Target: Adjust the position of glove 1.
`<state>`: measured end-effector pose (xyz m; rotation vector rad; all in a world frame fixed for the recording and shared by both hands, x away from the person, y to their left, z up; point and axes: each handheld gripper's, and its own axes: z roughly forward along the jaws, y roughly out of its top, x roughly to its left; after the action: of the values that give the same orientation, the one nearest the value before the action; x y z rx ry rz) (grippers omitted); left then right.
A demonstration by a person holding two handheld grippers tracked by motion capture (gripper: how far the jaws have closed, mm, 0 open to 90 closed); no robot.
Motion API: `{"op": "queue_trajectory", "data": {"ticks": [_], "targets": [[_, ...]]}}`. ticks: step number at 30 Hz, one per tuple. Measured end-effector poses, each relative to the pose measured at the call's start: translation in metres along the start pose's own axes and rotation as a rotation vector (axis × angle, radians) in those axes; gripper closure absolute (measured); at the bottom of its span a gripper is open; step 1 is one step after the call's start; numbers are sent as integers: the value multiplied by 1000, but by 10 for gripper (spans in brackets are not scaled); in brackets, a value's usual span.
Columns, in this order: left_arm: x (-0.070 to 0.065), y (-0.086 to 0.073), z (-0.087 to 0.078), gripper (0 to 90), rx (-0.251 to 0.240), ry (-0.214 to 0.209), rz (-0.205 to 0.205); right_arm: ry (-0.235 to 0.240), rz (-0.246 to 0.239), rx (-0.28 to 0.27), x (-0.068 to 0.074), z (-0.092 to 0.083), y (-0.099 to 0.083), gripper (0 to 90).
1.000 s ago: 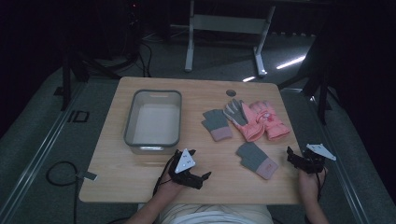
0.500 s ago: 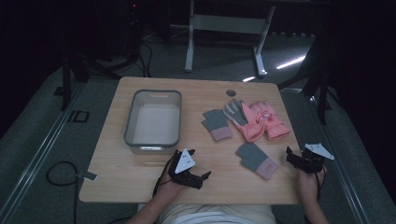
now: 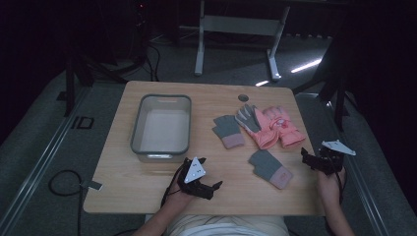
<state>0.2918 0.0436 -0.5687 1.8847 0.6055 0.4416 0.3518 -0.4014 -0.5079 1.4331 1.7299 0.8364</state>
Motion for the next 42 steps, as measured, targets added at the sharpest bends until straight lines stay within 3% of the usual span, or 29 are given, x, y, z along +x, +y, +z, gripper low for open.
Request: {"op": "queue_trajectory", "data": {"ticks": [6, 9, 14, 21, 27, 37, 42], "targets": [[1, 0, 0, 11, 0, -2, -2, -8, -3, -50, 1, -6, 27, 125], [1, 0, 0, 11, 1, -4, -2, 12, 19, -36, 2, -7, 40, 144], [1, 0, 0, 11, 1, -6, -3, 2, 39, -49, 5, -9, 58, 154], [0, 0, 0, 11, 2, -7, -1, 58, 46, -47, 12, -3, 84, 127], [0, 0, 0, 11, 3, -10, 3, 128, 65, -95, 23, -2, 102, 114], [0, 0, 0, 11, 3, -11, 4, 210, 8, -105, 48, 5, 128, 117], [0, 0, 0, 11, 4, -13, 3, 243, -23, -141, 61, 8, 138, 151]]}}
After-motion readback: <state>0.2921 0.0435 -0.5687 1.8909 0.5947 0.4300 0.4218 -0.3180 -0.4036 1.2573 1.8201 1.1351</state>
